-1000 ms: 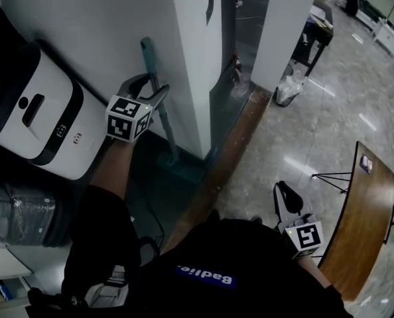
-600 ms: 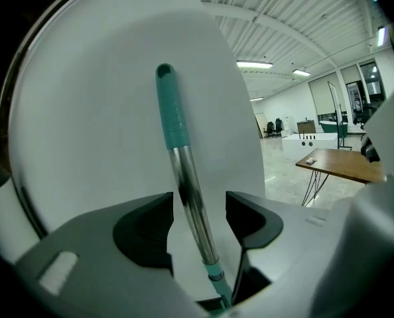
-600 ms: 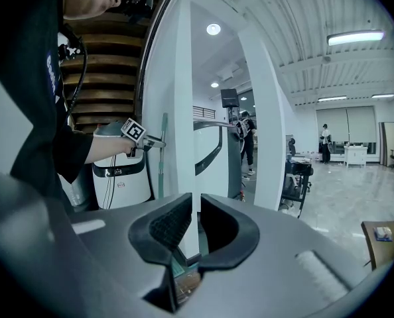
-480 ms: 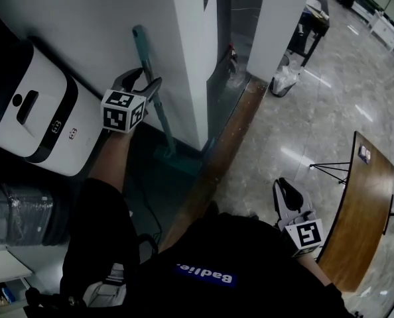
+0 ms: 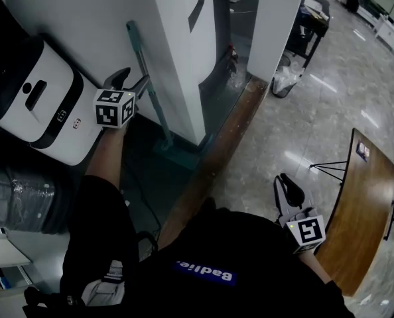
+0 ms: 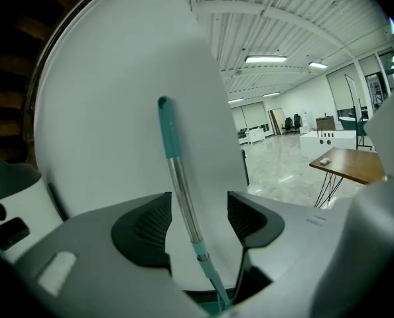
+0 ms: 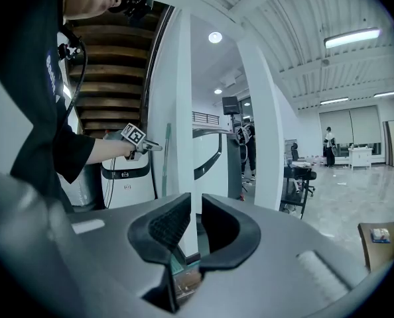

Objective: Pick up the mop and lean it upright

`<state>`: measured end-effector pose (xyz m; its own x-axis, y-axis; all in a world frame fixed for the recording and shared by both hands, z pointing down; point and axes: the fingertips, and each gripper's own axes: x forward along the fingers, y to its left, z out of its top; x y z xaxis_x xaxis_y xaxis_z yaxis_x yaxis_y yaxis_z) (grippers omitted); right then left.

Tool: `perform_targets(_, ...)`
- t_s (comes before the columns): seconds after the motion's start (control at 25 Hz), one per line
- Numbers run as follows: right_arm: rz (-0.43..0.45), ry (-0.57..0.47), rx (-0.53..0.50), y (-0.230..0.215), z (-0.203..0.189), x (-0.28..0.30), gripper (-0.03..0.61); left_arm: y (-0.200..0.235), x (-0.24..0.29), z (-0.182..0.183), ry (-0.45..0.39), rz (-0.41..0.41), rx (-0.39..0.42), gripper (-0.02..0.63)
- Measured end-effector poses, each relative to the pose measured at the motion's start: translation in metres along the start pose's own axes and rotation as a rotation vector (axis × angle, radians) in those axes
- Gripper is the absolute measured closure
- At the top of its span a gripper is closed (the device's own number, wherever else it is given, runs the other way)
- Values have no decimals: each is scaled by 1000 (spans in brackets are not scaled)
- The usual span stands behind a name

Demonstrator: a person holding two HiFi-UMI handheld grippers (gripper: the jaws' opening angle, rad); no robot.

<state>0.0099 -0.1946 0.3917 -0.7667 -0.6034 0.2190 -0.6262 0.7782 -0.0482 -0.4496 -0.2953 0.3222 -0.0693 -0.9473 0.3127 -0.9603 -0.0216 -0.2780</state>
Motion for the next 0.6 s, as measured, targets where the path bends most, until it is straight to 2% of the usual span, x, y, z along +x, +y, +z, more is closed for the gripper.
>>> perform_targets(0.32,43,-32,27,-19,-27,-90,523,-84,-61,31,1,41,53,322)
perform_targets(0.6,110,-28,75,-9,-54,-141,525,-173,-90,38,21,-8,94,322)
